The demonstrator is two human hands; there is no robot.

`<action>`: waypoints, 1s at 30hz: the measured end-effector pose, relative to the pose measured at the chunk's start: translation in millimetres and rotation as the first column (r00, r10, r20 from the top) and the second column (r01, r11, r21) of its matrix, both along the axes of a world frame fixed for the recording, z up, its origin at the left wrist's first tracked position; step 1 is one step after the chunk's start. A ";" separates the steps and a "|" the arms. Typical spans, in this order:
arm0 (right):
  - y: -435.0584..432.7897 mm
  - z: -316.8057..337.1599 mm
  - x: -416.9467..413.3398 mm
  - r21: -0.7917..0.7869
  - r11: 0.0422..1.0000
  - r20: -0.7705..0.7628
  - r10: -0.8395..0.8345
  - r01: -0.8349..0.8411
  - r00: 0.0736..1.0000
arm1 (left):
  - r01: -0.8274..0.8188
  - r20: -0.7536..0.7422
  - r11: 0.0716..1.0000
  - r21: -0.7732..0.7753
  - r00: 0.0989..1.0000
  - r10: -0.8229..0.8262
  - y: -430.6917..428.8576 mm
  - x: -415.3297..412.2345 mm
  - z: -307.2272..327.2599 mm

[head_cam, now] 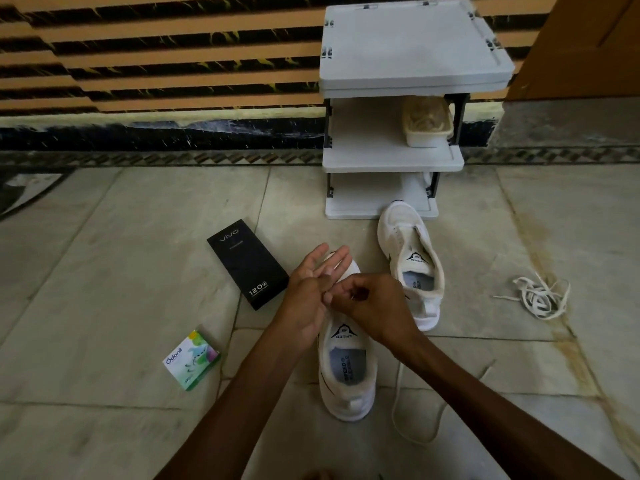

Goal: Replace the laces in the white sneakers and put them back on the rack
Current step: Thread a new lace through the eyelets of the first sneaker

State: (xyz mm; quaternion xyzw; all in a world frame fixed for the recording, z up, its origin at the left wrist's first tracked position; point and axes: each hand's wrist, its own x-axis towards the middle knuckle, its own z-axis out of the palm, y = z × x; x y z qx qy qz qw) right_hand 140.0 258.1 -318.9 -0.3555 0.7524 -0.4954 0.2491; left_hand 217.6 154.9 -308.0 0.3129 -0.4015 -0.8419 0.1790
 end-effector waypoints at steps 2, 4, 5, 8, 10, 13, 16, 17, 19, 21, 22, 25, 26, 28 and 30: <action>-2.7 -2.2 3.1 -0.006 1.000 -0.058 -0.015 0.015 0.998 | -0.002 0.001 1.000 0.003 1.000 0.002 1.0 -1.4 -0.9; -4.0 -3.9 4.3 0.010 0.999 -0.090 -0.040 0.042 0.995 | -0.009 0.003 1.000 0.010 1.000 0.009 1.6 -1.8 -2.0; -5.3 -4.6 5.2 0.023 0.999 -0.088 -0.045 0.048 0.995 | -0.015 0.004 1.000 0.015 1.000 0.015 1.1 -0.8 -3.0; -6.7 -6.2 6.0 0.028 0.998 -0.065 -0.062 0.064 0.996 | -0.022 0.004 1.000 0.019 1.000 0.022 0.6 1.2 -2.1; -7.6 -6.9 6.8 0.021 0.998 -0.075 -0.063 0.065 0.995 | -0.036 -0.001 0.999 0.024 0.999 0.036 -0.6 2.7 -1.9; -8.7 -9.3 6.9 0.035 0.998 -0.124 -0.043 0.048 0.991 | -0.038 -0.034 0.997 0.063 0.999 0.041 -1.2 5.2 -2.9; -9.3 -12.4 6.1 0.063 0.998 -0.149 -0.015 0.024 0.989 | -0.011 0.015 1.000 -0.002 1.000 0.012 -2.1 12.3 -5.2; -9.7 -13.3 4.5 0.073 0.997 -0.143 -0.007 0.018 0.990 | 0.027 0.104 0.994 -0.101 0.994 -0.017 -2.9 16.2 -4.5; -9.9 -16.6 -0.1 0.111 0.994 -0.111 0.035 -0.023 0.993 | 0.169 0.297 0.943 -0.288 0.952 -0.080 -3.6 25.3 -5.3; -9.6 -18.6 -3.7 0.162 0.984 -0.100 0.096 -0.079 0.990 | 0.232 0.335 0.909 -0.347 0.935 -0.111 -3.4 33.5 -8.4; -9.5 -19.1 -4.6 0.183 0.978 -0.104 0.117 -0.096 0.988 | 0.236 0.329 0.897 -0.373 0.938 -0.110 -3.7 36.5 -9.6; -9.7 -18.4 -2.4 0.214 0.971 -0.117 0.131 -0.103 0.984 | 0.220 0.326 0.872 -0.437 0.942 -0.075 -5.2 39.1 -9.5; -10.1 -17.4 -0.9 0.217 0.972 -0.114 0.123 -0.096 0.986 | 0.208 0.334 0.872 -0.443 0.941 -0.055 -5.3 38.9 -9.4; -10.2 -14.9 0.7 0.201 0.978 -0.091 0.074 -0.054 0.993 | 0.186 0.366 0.844 -0.503 0.930 0.014 -6.0 37.3 -11.3; -6.8 -11.1 1.1 0.208 0.978 -0.124 0.003 0.023 0.992 | 0.186 0.389 0.786 -0.590 0.918 0.075 -6.5 36.3 -14.0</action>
